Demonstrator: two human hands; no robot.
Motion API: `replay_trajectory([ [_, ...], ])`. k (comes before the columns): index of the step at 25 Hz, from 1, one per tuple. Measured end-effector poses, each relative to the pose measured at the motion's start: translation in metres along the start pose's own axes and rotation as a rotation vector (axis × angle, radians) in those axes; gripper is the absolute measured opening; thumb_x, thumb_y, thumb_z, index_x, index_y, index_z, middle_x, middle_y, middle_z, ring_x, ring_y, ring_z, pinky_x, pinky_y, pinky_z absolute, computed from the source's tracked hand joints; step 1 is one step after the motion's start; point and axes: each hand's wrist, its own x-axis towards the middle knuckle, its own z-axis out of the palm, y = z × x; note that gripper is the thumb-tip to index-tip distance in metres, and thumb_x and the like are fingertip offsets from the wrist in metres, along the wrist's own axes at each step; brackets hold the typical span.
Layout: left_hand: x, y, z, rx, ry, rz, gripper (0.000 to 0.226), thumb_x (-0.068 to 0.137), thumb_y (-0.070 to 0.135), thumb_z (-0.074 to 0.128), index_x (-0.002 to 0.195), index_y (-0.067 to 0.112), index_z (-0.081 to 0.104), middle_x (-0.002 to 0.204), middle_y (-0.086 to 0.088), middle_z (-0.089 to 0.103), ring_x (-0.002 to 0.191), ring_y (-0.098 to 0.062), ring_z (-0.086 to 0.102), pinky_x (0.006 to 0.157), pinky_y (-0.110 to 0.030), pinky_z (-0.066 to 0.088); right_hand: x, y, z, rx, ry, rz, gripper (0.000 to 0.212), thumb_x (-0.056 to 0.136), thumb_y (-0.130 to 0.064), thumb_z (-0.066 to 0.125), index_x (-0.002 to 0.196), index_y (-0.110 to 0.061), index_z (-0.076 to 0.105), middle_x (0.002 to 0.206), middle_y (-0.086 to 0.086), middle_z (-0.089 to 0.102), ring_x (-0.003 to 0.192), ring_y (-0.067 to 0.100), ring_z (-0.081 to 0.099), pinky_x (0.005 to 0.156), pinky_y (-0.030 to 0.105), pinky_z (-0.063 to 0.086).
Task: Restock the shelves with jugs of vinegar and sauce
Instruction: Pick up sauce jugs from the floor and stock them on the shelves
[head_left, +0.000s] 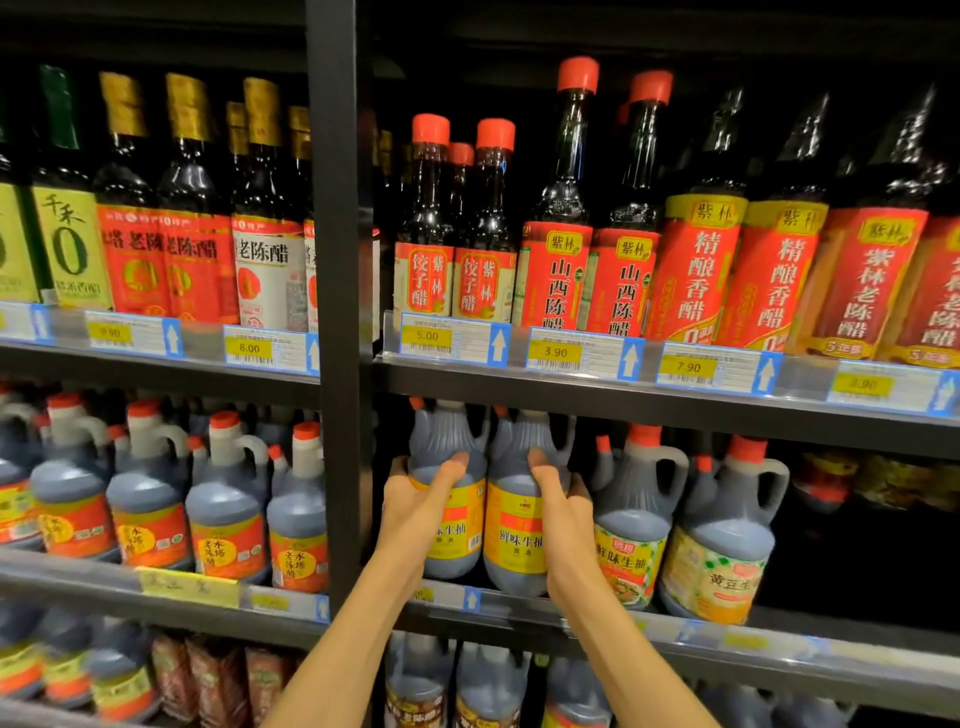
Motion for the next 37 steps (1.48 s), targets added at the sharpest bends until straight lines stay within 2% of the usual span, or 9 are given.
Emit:
replay_trajectory([
  [2,0.004,-0.005,-0.001,0.02,0.01,0.0,0.02,0.087,0.04,0.078,0.1,0.027,0.069,0.091,0.004,0.081,0.084,-0.012,0.077,0.062,-0.022,0.06,0.002,0.002,0.001,0.009,-0.001,-0.032,0.095,0.059,-0.072,0.071,0.14,-0.023,0.057,0.121,0.002,0.075,0.112,0.026,0.071,0.1,0.053,0.056],
  [7,0.01,-0.02,0.0,0.035,0.043,-0.076,0.048,0.083,0.046,0.081,0.118,0.016,0.065,0.107,-0.008,0.077,0.099,-0.027,0.074,0.091,-0.051,0.06,0.006,0.021,0.003,0.008,-0.03,-0.068,0.055,0.079,-0.059,0.077,0.125,-0.035,0.057,0.123,-0.009,0.07,0.107,0.01,0.067,0.095,0.041,0.054],
  [11,0.013,-0.025,-0.002,0.04,0.048,-0.091,0.053,0.079,0.048,0.083,0.119,0.018,0.064,0.111,-0.008,0.077,0.1,-0.025,0.074,0.093,-0.052,0.059,0.013,0.032,-0.001,0.038,-0.039,-0.054,0.06,0.058,-0.073,0.073,0.109,-0.043,0.059,0.117,-0.009,0.074,0.107,0.018,0.072,0.093,0.043,0.058],
  [17,0.004,-0.02,-0.005,0.096,0.034,-0.068,0.109,0.05,0.075,0.073,0.14,0.017,0.054,0.132,-0.006,0.067,0.12,-0.028,0.064,0.104,-0.053,0.052,0.016,0.039,-0.01,0.067,-0.13,-0.069,0.037,0.087,-0.042,0.077,0.12,-0.035,0.063,0.107,-0.014,0.079,0.1,0.013,0.076,0.085,0.039,0.061],
  [22,-0.01,-0.016,-0.012,0.097,-0.044,-0.036,0.103,0.055,0.073,0.078,0.14,0.019,0.056,0.131,-0.005,0.068,0.121,-0.026,0.065,0.104,-0.053,0.053,0.006,0.03,-0.016,0.063,-0.187,-0.061,0.05,0.082,-0.046,0.075,0.128,-0.031,0.061,0.113,-0.01,0.078,0.104,0.013,0.075,0.086,0.035,0.061],
  [26,-0.015,-0.016,-0.014,0.159,-0.068,-0.016,0.101,0.054,0.073,0.081,0.136,0.019,0.058,0.127,-0.003,0.07,0.118,-0.024,0.067,0.102,-0.052,0.054,-0.005,0.027,-0.021,-0.035,-0.172,-0.124,0.04,0.081,-0.054,0.075,0.113,-0.052,0.051,0.112,-0.026,0.069,0.101,-0.008,0.069,0.077,0.016,0.057],
  [30,-0.018,-0.018,-0.018,0.24,-0.063,0.021,0.11,0.056,0.072,0.081,0.146,0.021,0.043,0.141,0.001,0.059,0.127,-0.02,0.059,0.106,-0.046,0.051,-0.014,0.025,-0.024,-0.168,-0.166,-0.176,0.055,0.074,-0.058,0.077,0.12,-0.044,0.048,0.114,-0.036,0.053,0.092,-0.034,0.053,0.069,-0.003,0.046],
  [34,-0.027,-0.028,-0.023,0.359,-0.089,0.116,0.088,0.073,0.049,0.087,0.142,0.034,0.034,0.138,0.011,0.054,0.121,-0.008,0.058,0.093,-0.021,0.051,-0.019,0.033,-0.03,-0.318,-0.139,-0.217,0.078,0.076,-0.05,0.087,0.137,-0.035,0.04,0.118,-0.035,0.054,0.105,-0.017,0.059,0.073,0.002,0.048],
  [37,-0.03,-0.034,-0.023,0.484,-0.059,0.165,0.085,0.075,0.046,0.089,0.139,0.023,0.039,0.137,0.002,0.056,0.123,-0.019,0.059,0.1,-0.04,0.054,-0.018,0.034,-0.03,-0.436,-0.113,-0.258,0.087,0.074,-0.05,0.088,0.142,-0.024,0.042,0.125,-0.018,0.057,0.115,0.005,0.058,0.085,0.02,0.047],
])
